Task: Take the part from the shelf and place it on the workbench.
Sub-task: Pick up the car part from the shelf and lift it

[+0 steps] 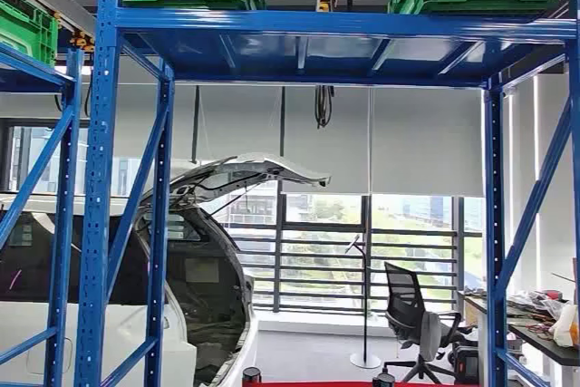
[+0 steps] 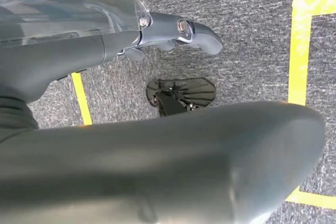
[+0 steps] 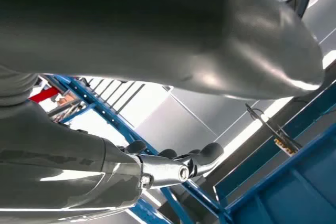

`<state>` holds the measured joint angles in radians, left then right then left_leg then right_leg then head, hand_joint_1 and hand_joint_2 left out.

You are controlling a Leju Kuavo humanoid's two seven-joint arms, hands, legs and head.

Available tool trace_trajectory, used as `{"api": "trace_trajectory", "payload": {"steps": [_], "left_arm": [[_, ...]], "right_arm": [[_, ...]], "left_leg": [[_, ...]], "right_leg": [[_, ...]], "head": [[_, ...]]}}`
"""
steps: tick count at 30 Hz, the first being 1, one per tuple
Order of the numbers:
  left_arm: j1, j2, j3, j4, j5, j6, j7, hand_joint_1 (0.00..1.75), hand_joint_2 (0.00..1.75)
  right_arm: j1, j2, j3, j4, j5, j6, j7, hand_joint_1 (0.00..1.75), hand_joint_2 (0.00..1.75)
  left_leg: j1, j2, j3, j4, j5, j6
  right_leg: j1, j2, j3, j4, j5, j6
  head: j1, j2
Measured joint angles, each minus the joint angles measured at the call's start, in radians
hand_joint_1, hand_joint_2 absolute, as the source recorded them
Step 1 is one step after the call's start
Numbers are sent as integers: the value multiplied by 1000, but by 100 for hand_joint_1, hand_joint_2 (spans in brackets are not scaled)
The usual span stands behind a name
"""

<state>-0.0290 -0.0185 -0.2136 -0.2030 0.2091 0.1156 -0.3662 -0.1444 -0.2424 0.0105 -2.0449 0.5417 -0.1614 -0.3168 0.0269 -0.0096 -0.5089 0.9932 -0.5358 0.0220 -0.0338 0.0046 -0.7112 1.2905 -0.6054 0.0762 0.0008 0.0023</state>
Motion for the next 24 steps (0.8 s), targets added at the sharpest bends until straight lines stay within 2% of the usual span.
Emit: {"api": "trace_trajectory", "payload": {"steps": [2,3,4,5,6,8,9,10,11,12,14,15,16,17,18,20,21,22,24], "left_arm": [[1,-1,0,0,0,0,0,0,0],[1,-1,-1,0,0,0,0,0,0],[0,-2,-1,1,0,0,-1,0,0],[-2,-2,-1,2,0,0,-1,0,0],[-3,-2,-2,3,0,0,-1,0,0],[-4,-3,-3,4,-1,0,0,0,0],[-4,-3,-4,4,-1,0,-1,0,0],[-5,-3,-5,4,-1,0,0,0,0],[-6,-3,-6,5,-1,0,-1,0,0],[-7,-4,-7,5,-2,0,-1,0,0],[-3,-4,-9,6,-2,1,0,0,0],[0,-4,-10,7,-2,2,0,0,0],[3,-4,-11,7,-4,4,0,0,0],[5,-4,-12,8,-6,5,0,0,0],[7,-4,-12,9,-8,6,0,0,0],[11,-2,-14,14,-11,8,2,0,0],[12,-1,-15,16,-11,8,3,0,0],[11,0,-15,18,-12,9,4,0,0],[6,0,-16,18,-12,10,5,0,0]], "right_arm": [[0,-2,4,-5,1,0,0,0,0],[0,-3,7,-9,1,0,1,0,0],[0,-4,10,-12,2,0,2,0,0],[-1,-4,13,-15,4,0,2,0,0],[0,-5,15,-17,5,0,4,0,0],[3,-6,18,-22,9,-1,7,0,0],[5,-6,20,-27,11,-1,8,0,0],[5,-6,21,-31,13,-1,9,0,0],[4,-6,23,-35,14,-1,10,0,0],[4,-6,24,-38,15,-1,10,0,0],[6,-6,27,-39,16,-1,10,0,0],[7,-6,29,-39,17,-1,10,0,0],[7,-6,30,-40,18,-1,11,0,0],[7,-6,31,-40,19,-1,11,0,0],[8,-6,32,-40,20,-1,11,0,0],[9,-5,35,-37,21,-1,12,0,0],[10,-4,36,-36,22,0,13,0,0],[9,-2,38,-35,24,0,14,0,0],[11,-1,40,-39,28,0,16,0,0]], "left_leg": [[4,-1,12,0,-9,-6],[7,-2,23,0,-19,-13],[10,-3,33,0,-27,-20],[11,-3,39,-1,-34,-29],[10,-3,44,-2,-40,-37],[9,-1,52,-4,-46,-50],[9,0,53,8,-45,-53],[10,1,40,39,-42,-54],[10,1,12,93,-42,-53],[8,2,-34,164,-51,-52],[1,2,-139,288,-99,-48],[-3,2,-180,315,-126,-44],[-9,2,-207,311,-140,-37],[-14,1,-222,283,-133,-27],[-22,1,-230,235,-87,-11],[-42,-5,-236,151,51,14],[-52,-7,-236,128,103,21],[-60,-9,-232,118,119,23],[-63,-7,-206,95,104,29]], "right_leg": [[-1,0,28,-73,54,2],[-2,-1,55,-137,96,4],[0,-2,77,-196,117,3],[3,-5,91,-234,124,-5],[7,-7,95,-249,116,-16],[11,-9,100,-253,101,-45],[11,-8,109,-255,96,-55],[12,-7,122,-258,89,-64],[13,-7,137,-261,81,-71],[16,-7,153,-265,70,-78],[24,-6,187,-270,44,-86],[28,-5,207,-272,29,-89],[33,-3,231,-274,13,-90],[38,-1,257,-276,-5,-92],[41,0,284,-280,-24,-94],[46,4,329,-286,-61,-90],[43,7,341,-291,-73,-85],[40,10,349,-295,-77,-78],[33,13,339,-272,-51,-63]], "head": [[0,0],[0,0],[0,0],[0,0],[0,0],[1,0],[1,0],[1,0],[1,1],[1,0],[1,0],[1,0],[1,0],[1,0],[1,0],[1,0],[1,0],[1,0],[1,1]]}}
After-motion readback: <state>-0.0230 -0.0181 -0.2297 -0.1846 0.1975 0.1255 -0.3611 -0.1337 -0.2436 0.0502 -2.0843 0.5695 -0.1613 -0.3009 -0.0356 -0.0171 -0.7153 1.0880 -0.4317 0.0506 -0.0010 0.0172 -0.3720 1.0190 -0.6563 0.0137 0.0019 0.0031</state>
